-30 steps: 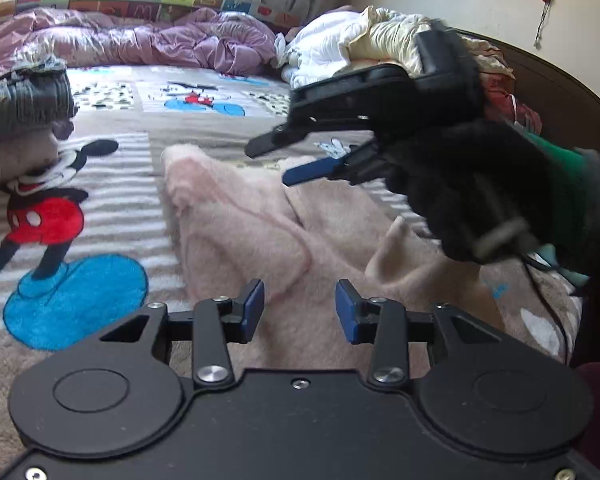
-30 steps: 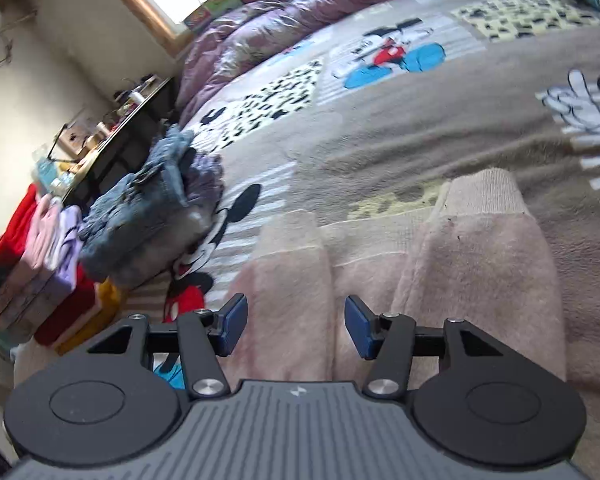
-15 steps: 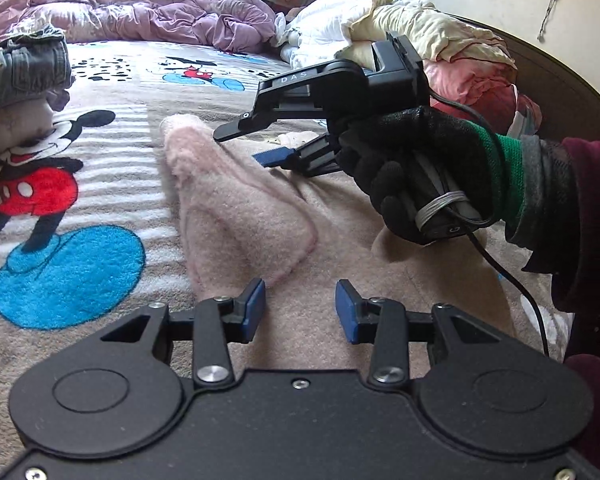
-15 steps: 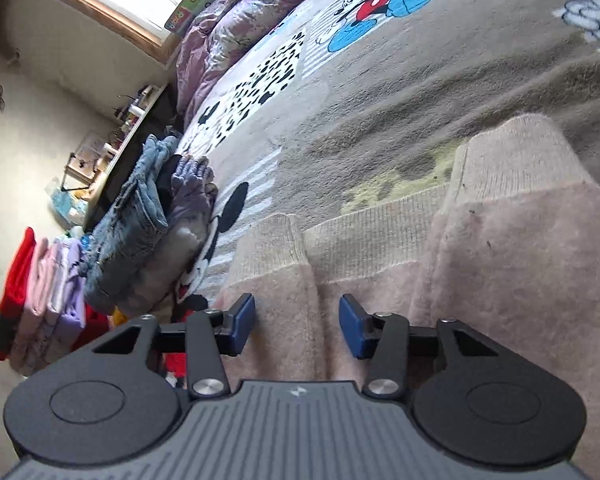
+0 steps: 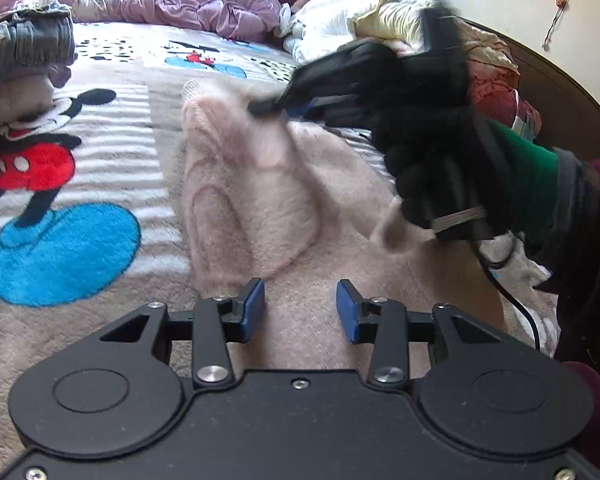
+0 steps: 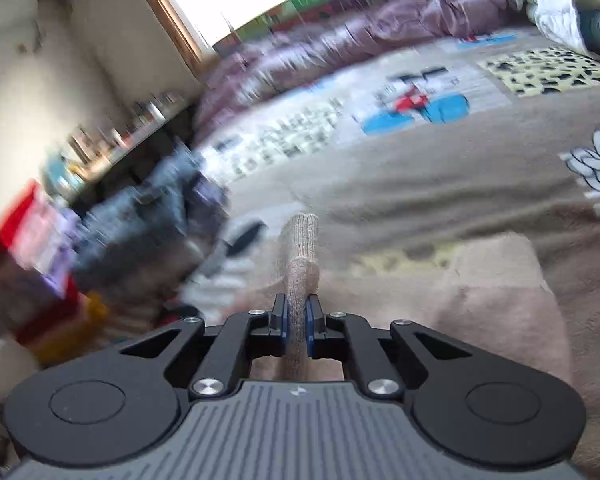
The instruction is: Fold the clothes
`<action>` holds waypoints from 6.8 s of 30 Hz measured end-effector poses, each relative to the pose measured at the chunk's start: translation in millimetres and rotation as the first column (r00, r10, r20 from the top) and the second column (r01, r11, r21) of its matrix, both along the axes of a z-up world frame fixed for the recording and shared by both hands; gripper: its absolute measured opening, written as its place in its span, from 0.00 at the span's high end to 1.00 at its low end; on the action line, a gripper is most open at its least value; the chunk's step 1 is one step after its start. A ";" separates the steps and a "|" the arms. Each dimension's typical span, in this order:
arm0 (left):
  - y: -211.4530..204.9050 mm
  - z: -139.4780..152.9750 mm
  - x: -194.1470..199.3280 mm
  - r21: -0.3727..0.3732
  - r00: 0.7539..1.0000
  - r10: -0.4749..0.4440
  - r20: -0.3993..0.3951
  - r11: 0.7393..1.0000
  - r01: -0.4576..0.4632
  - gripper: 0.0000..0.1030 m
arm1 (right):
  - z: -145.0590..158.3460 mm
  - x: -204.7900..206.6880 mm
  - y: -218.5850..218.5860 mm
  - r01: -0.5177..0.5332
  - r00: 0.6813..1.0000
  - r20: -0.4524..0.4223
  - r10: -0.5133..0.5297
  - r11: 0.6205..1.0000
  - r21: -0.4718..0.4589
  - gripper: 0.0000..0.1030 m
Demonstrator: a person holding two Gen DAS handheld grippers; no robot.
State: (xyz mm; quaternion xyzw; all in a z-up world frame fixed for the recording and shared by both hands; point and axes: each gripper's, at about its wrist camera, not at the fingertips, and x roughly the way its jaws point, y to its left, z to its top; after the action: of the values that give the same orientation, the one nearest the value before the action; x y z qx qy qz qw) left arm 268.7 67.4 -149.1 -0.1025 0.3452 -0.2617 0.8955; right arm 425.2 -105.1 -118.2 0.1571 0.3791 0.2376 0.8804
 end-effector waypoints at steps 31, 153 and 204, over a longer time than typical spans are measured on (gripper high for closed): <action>23.6 7.0 -4.0 -0.156 0.998 0.061 0.002 0.986 -0.060 0.60 | 5.9 19.1 55.9 -0.136 0.988 0.034 0.152 0.948 -0.289 0.75; -5.7 -14.1 -166.5 -0.111 0.990 -0.138 0.033 0.984 0.141 0.80 | 45.2 -122.0 11.5 0.137 0.990 0.009 -0.139 0.981 0.135 0.92; -230.6 -14.8 -131.3 0.776 0.924 -0.158 0.348 0.602 -0.189 0.72 | -66.6 -309.5 -234.1 0.221 0.942 0.028 -0.335 0.681 0.698 0.62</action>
State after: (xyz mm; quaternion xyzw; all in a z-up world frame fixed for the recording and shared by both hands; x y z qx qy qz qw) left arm 137.4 -163.3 -163.9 0.3576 0.2430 -0.0868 0.8975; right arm 115.7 -339.2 -184.7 0.5081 0.1667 0.2352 0.8116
